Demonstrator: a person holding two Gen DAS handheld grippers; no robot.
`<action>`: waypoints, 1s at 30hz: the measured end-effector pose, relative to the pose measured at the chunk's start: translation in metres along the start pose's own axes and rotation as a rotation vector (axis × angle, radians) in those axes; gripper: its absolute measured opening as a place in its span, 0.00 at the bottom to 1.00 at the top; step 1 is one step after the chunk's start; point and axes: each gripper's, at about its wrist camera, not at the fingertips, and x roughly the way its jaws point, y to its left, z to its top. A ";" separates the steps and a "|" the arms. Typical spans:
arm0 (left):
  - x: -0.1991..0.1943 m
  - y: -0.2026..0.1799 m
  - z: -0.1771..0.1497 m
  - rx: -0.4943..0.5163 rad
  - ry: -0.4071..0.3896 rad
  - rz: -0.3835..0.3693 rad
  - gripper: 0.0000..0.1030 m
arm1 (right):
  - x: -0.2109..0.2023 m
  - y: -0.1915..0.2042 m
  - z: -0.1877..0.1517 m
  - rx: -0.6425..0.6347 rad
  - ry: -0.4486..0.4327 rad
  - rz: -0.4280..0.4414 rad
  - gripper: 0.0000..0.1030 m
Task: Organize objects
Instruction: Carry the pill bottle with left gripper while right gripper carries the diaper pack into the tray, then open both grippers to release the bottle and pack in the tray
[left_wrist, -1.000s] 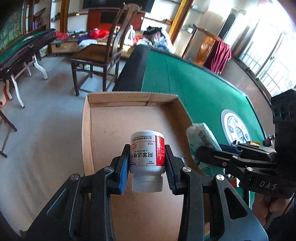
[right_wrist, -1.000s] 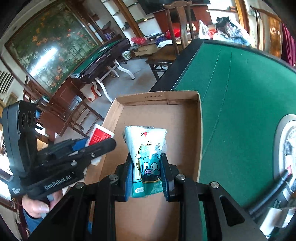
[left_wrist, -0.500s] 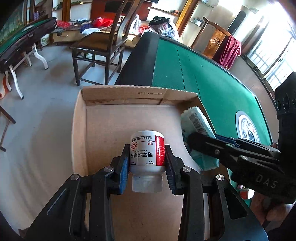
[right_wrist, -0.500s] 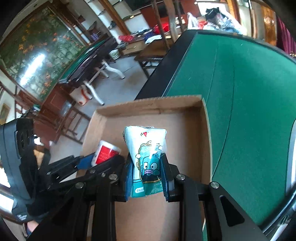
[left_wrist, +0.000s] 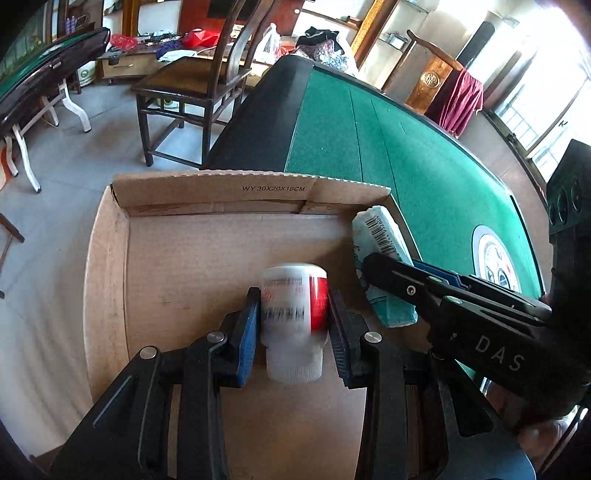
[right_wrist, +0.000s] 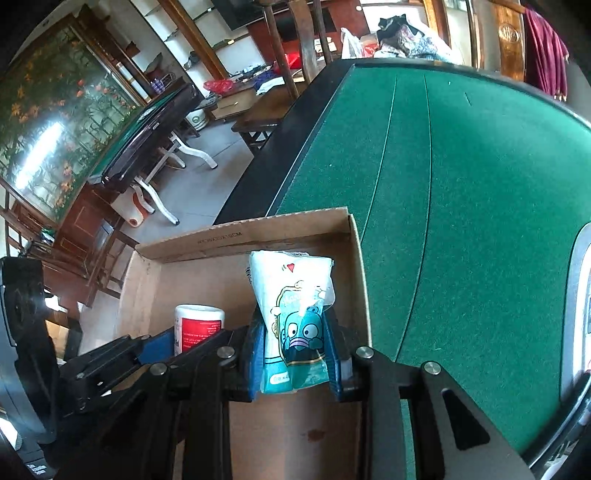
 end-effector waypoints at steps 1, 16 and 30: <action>-0.001 0.000 0.000 -0.002 0.001 -0.006 0.33 | -0.002 0.000 0.000 0.000 0.001 0.003 0.33; -0.038 -0.013 -0.011 -0.027 -0.032 -0.080 0.35 | -0.055 -0.019 -0.020 0.027 -0.057 0.115 0.33; -0.089 -0.126 -0.107 0.229 -0.080 -0.235 0.43 | -0.162 -0.090 -0.154 0.046 -0.151 0.193 0.34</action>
